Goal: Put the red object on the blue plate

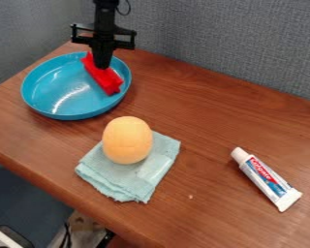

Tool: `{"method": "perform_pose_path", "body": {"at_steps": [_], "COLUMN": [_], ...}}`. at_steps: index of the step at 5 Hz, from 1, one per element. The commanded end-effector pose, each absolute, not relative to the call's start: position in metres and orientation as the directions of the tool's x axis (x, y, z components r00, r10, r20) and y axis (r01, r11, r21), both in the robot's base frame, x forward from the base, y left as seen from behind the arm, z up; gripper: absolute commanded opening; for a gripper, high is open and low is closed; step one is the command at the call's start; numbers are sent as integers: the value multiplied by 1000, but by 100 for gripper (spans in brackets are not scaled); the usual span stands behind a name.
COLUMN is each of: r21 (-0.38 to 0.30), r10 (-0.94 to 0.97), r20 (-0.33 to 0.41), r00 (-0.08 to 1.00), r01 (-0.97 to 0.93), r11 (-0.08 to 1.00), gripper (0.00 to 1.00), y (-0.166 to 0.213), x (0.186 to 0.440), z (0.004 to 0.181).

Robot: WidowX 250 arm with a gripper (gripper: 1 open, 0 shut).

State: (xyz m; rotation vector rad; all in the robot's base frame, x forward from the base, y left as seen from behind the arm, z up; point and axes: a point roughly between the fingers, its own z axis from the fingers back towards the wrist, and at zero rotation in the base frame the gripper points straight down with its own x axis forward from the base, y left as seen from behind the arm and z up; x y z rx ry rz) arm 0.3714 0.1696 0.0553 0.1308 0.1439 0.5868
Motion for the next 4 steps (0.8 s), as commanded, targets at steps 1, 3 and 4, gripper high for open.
{"method": "perform_pose_path", "body": {"at_steps": [1, 3, 4], "r21": [150, 128, 121], "r10": [568, 575, 583], "r20": [-36, -29, -29], "r00": [822, 818, 812], "r01": [-558, -567, -577], "r11": [816, 814, 808], "gripper": [0, 0, 0], "y": [177, 176, 176], "x": [379, 384, 384], "z": [79, 85, 86]}}
